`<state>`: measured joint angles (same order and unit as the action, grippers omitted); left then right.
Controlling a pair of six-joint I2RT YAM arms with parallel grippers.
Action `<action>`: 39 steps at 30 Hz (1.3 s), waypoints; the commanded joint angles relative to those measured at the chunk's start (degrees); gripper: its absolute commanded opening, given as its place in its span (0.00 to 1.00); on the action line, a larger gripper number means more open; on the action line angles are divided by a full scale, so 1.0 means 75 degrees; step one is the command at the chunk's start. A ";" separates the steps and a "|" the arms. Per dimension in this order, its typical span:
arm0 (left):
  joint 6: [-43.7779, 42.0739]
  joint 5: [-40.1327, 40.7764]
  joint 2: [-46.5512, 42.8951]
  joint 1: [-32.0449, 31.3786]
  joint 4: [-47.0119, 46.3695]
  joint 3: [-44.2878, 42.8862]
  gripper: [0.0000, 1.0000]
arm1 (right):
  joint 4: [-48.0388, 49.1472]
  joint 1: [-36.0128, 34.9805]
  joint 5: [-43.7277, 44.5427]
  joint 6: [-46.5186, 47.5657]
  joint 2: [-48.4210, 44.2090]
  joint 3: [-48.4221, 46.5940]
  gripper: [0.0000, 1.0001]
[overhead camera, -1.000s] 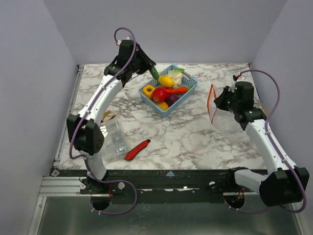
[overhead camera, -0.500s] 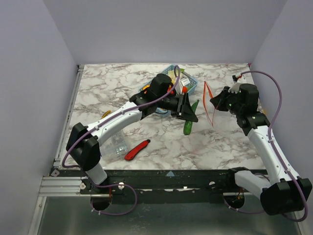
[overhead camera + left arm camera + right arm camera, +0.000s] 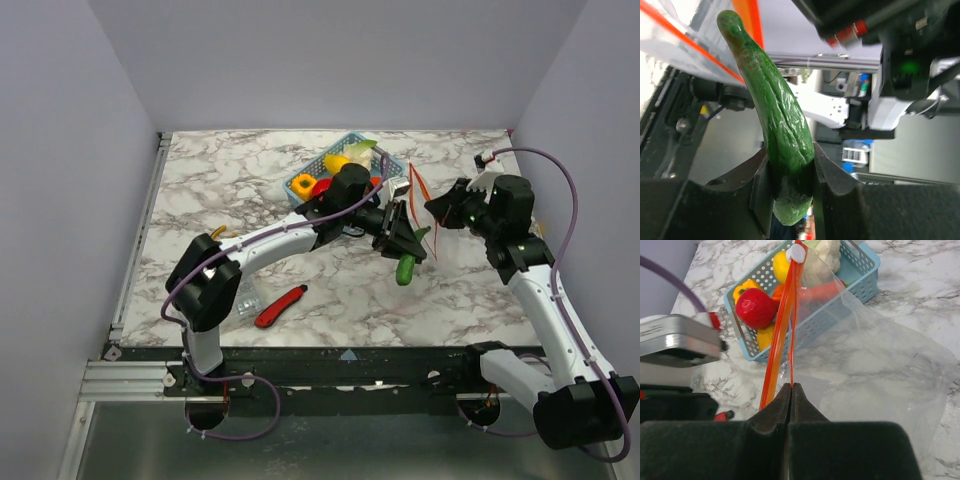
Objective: Place the food in the zip-top bag and seal the zipper
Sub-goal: Place the fake vegetable in the zipper food storage bag.
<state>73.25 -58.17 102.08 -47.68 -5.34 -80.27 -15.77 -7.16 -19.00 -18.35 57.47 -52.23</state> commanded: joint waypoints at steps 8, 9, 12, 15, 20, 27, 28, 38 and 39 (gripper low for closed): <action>0.3444 0.0428 0.1117 0.0236 -0.2926 0.0161 0.00 | 0.0062 -0.0214 -0.0139 0.0091 -0.0164 0.0113 0.00; 0.3283 0.0612 0.1080 0.0330 -0.2596 0.0208 0.00 | 0.0060 -0.0218 -0.0164 0.0085 -0.0207 0.0126 0.00; 0.2762 0.1118 0.1018 0.0534 -0.1813 0.0128 0.00 | 0.0043 -0.0284 -0.0286 0.0081 -0.0262 0.0125 0.00; 0.2698 0.1521 0.1095 0.0640 -0.1561 0.0013 0.00 | 0.0067 -0.0320 -0.0451 0.0069 -0.0247 0.0109 0.00; 0.2895 0.2017 0.1350 0.0715 -0.2457 -0.0203 0.20 | 0.0092 -0.0325 -0.0606 0.0062 -0.0225 0.0109 0.00; 0.1563 0.2769 0.1160 0.0712 -0.0727 -0.0807 0.49 | -0.0016 -0.0336 -0.0317 0.0010 -0.0191 0.0037 0.00; 0.1458 0.2860 0.1105 0.0709 -0.0578 -0.0827 0.50 | -0.0017 -0.0338 -0.0361 0.0004 -0.0178 0.0017 0.00; 0.2160 0.3053 0.0760 0.0668 -0.0431 -0.0540 0.24 | -0.0068 -0.0338 -0.0265 -0.0133 -0.0079 -0.0056 0.00; 0.2202 0.3057 0.0705 0.0664 -0.0461 -0.0491 0.11 | -0.0094 -0.0337 -0.0224 -0.0164 -0.0071 -0.0059 0.00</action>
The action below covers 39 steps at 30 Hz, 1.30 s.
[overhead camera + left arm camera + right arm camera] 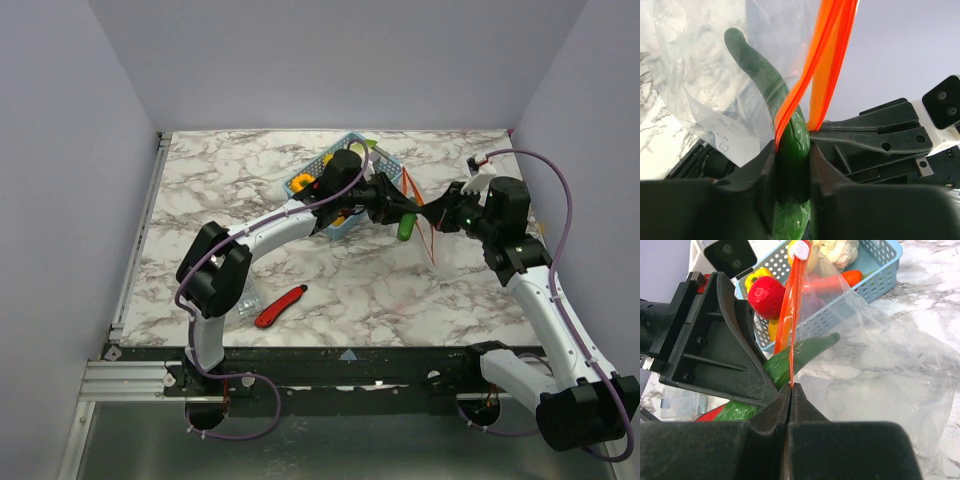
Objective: Place the food in the zip-top bag and seal the zipper
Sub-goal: Place the fake vegetable in the zipper food storage bag.
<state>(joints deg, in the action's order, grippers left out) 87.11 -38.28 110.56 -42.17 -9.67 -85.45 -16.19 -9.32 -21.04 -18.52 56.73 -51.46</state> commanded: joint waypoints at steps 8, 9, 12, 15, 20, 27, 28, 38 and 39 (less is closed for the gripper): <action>-0.0198 0.1235 -0.1099 -0.0085 0.1987 0.0115 0.00 | -0.0316 -0.0049 0.0398 -0.0327 0.0133 -0.0366 0.00; -0.0069 0.1228 -0.1152 -0.0090 0.2057 0.0141 0.00 | -0.0308 -0.0055 0.0412 -0.0330 0.0119 -0.0339 0.00; 0.0201 0.1080 -0.1295 -0.0090 0.2001 0.0176 0.00 | -0.0221 -0.0050 0.0323 -0.0291 0.0111 -0.0259 0.00; 0.0508 0.0764 -0.1393 -0.0090 0.1650 0.0188 0.00 | -0.0227 -0.0101 0.0274 -0.0210 0.0149 -0.0214 0.00; 0.0450 0.0903 -0.1221 -0.0081 0.1961 0.0026 0.08 | -0.0200 -0.0158 0.0428 -0.0146 0.0096 -0.0160 0.00; 0.0310 0.1943 -0.0883 -0.0096 0.3215 -0.0315 0.30 | -0.0252 -0.0238 0.0453 -0.0259 0.0114 -0.0251 0.00; 0.0362 0.2055 -0.0914 -0.0096 0.3201 -0.0231 0.34 | -0.0291 -0.0255 0.0490 -0.0271 0.0101 -0.0283 0.00; 0.0611 0.2420 -0.1560 -0.0145 0.3306 0.0168 0.69 | -0.0516 -0.0287 0.0689 -0.0393 0.0313 -0.0464 0.00; 0.0655 0.2398 -0.1698 -0.0151 0.3218 0.0277 0.69 | -0.0506 -0.0297 0.0704 -0.0406 0.0333 -0.0463 0.00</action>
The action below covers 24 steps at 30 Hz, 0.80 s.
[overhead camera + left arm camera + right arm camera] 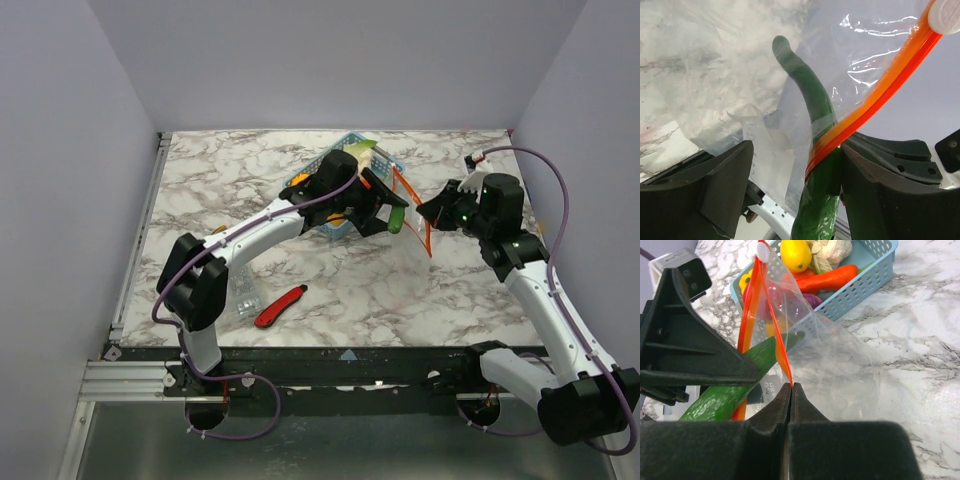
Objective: Place the food in the zip-top bag and seal the zipper
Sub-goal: Place the fake vegetable in the zipper food storage bag, then pick up the fake fruit from the bin.
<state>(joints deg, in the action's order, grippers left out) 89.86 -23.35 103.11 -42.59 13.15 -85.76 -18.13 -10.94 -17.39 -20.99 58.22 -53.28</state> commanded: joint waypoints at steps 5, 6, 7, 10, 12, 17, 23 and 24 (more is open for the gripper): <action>0.0024 0.0281 -0.1225 -0.0192 0.0351 0.0403 0.71 | -0.0213 -0.0174 0.0232 -0.0122 0.0183 -0.0277 0.00; 0.0002 0.0210 -0.1306 -0.0204 0.0320 0.0464 0.71 | -0.0220 -0.0188 0.0244 -0.0125 0.0196 -0.0291 0.00; -0.0027 0.0119 -0.1366 -0.0210 0.0217 0.0531 0.71 | -0.0216 -0.0195 0.0275 -0.0134 0.0192 -0.0307 0.00; -0.0186 -0.0065 -0.1487 -0.0327 0.0003 0.0529 0.72 | -0.0248 -0.0228 0.0308 -0.0133 0.0183 -0.0338 0.00; -0.0376 -0.0154 -0.1439 -0.0386 -0.0151 0.0374 0.72 | -0.0263 -0.0261 0.0304 -0.0146 0.0185 -0.0364 0.00; -0.1299 -0.0174 -0.1227 -0.0443 0.0054 -0.0257 0.72 | -0.0345 -0.0315 0.0308 -0.0237 0.0120 -0.0519 0.00; -0.3811 0.0486 -0.1775 -0.0440 0.0188 -0.0210 0.72 | -0.0785 -0.0334 0.1198 -0.0291 -0.0087 -0.0985 0.00; -0.4273 0.0537 -0.1918 -0.0445 0.0085 -0.0081 0.72 | -0.0998 -0.0334 0.1570 -0.0293 -0.0096 -0.1110 0.00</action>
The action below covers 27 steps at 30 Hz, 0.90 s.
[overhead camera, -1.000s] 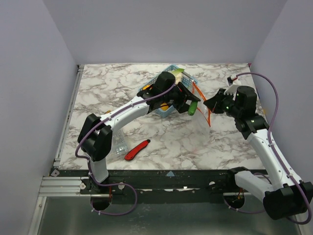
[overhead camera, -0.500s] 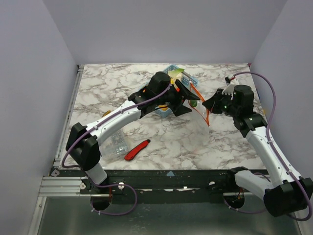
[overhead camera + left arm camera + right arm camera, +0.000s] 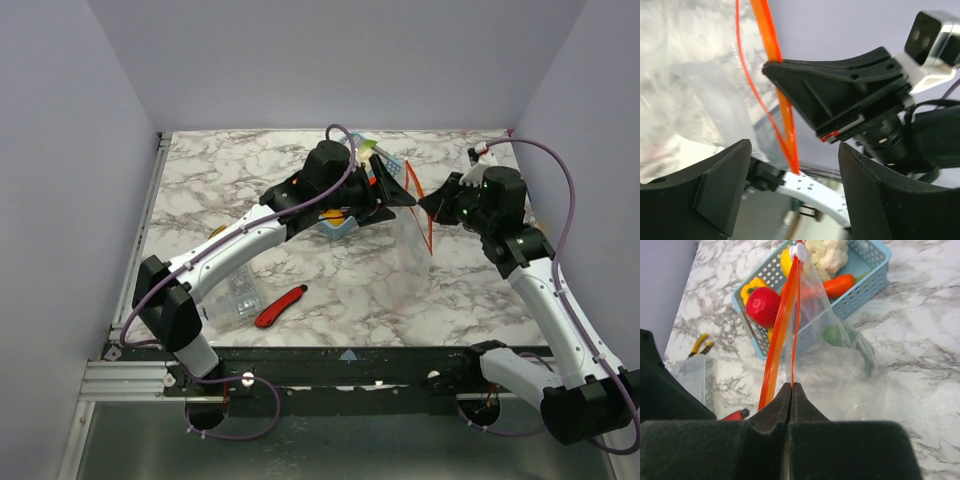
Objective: Place the food in the zip-top bag and seal the zipper
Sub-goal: Pick up the fake fruit from the bin.
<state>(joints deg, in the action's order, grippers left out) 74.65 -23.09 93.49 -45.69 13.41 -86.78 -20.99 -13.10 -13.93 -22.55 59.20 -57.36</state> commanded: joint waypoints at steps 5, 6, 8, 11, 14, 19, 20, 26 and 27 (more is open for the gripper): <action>-0.3586 0.0557 -0.1237 0.0207 0.0132 0.0552 0.72 | -0.1820 -0.0043 0.2940 -0.0036 -0.0286 -0.1397 0.00; -0.3749 0.0531 -0.1368 0.0302 0.0148 0.0694 0.72 | -0.2063 -0.0045 0.3156 0.0028 -0.0340 -0.1543 0.00; -0.4000 0.0511 -0.1630 0.0487 0.0045 0.1086 0.72 | -0.2276 -0.0046 0.3342 0.0103 -0.0534 -0.1724 0.00; -0.4103 0.0282 -0.1846 0.0882 -0.0172 0.1610 0.72 | -0.1860 -0.0043 0.3029 0.0119 -0.0800 -0.1420 0.00; -0.4002 -0.0203 -0.1795 0.1327 -0.0487 0.2024 0.72 | -0.1429 -0.0037 0.2991 -0.0023 -0.0551 -0.0838 0.00; -0.4722 -0.0307 -0.1310 0.1610 -0.0184 0.1916 0.72 | -0.1050 -0.0043 0.3267 0.0038 0.0264 -0.0292 0.00; -0.4991 -0.0183 -0.1192 0.1623 -0.0013 0.1791 0.72 | -0.0956 -0.0044 0.3195 0.0089 0.0299 -0.0227 0.00; -0.5657 0.0823 -0.0743 0.1720 0.0452 0.1504 0.72 | -0.0033 -0.0045 0.2412 0.0255 0.0099 0.0365 0.00; -0.5736 0.0942 -0.0679 0.1761 0.0542 0.1433 0.72 | 0.0012 -0.0046 0.2372 0.0259 0.0109 0.0397 0.00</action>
<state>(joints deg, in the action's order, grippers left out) 37.36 -21.52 87.00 -33.36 14.61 -73.14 -27.44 -13.19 6.94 -21.91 62.04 -55.09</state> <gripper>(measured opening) 0.720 0.005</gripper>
